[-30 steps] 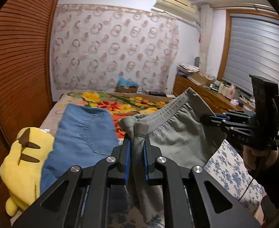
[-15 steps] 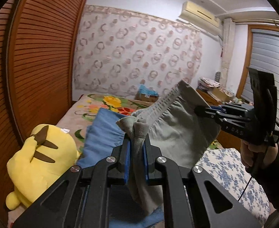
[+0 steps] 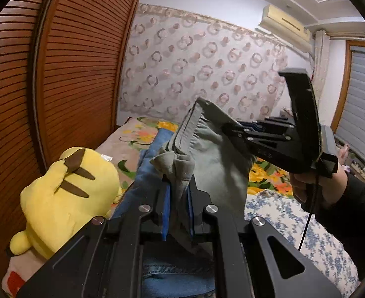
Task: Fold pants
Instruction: 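Lift the grey-green pants with both tools and carry toward the denim stack, then lower the pants onto the folded denim with both tools and open them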
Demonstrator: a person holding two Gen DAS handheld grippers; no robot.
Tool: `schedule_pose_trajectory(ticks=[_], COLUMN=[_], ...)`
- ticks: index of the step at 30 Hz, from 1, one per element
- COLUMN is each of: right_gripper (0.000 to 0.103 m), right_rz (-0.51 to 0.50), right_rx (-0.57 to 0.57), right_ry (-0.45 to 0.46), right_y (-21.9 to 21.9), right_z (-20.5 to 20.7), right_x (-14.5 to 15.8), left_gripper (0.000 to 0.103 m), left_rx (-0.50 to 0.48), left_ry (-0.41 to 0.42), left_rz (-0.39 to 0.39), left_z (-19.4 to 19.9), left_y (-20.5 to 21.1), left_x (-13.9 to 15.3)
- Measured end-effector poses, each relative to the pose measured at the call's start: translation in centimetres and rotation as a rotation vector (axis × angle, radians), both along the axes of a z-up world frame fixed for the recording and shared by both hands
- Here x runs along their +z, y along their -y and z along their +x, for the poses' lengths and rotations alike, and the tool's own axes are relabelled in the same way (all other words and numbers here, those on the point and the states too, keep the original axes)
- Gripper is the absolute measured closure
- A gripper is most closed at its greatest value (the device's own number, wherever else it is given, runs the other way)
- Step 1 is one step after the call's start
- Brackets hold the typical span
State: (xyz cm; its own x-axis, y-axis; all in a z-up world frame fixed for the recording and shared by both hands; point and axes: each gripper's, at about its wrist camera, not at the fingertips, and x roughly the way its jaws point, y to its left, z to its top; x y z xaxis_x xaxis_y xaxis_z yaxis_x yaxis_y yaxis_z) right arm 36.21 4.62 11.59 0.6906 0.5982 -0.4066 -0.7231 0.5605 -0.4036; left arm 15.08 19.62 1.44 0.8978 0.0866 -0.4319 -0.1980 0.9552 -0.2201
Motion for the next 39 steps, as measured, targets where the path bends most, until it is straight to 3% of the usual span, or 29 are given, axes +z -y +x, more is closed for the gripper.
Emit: schedule_pose_trajectory(ticks=[8,16,21,25,29,37,39], right_gripper=[0.093,0.093,0.066,0.066,0.066,0.066,0.061], right_rz=[-0.003,0.019,0.061,0.102,0.063,0.034,0.044], right_rx=[0.013,0.018,-0.013,0.057,0.13,0.084,0.085], right_ry=[0.003,-0.074,-0.091,-0.186,-0.304,-0.347,-0.37], right_y=[-1.3,-2.0,-1.2,0.2,0.5,-0.6,-0.9], right_z=[0.1,1.4,2.1,2.0,2.4,4.5,4.8], right_x=[-0.3,-0.4,0.4,0.7,-0.8,-3.4,-3.6], left_gripper=[0.09,0.09,0.09,0.09,0.09,0.09,0.09], left_rx=[0.025,0.054,0.06,0.07,0.083,0.093,0.091], left_ry=[-0.014,-0.043,-0.06,-0.07,-0.086,-0.13,-0.133], left_rz=[-0.007,-0.008,-0.012,-0.017,-0.018,0.001,-0.003], left_z=[-0.2,-0.2,0.0,0.0,0.3,0.5,0.5], left_y=[-0.4,-0.8,-1.0,-1.2,-1.3,-1.4,-1.5], left_x=[-0.6,-1.5,-2.1,-2.5,-3.2,-4.1,-4.2])
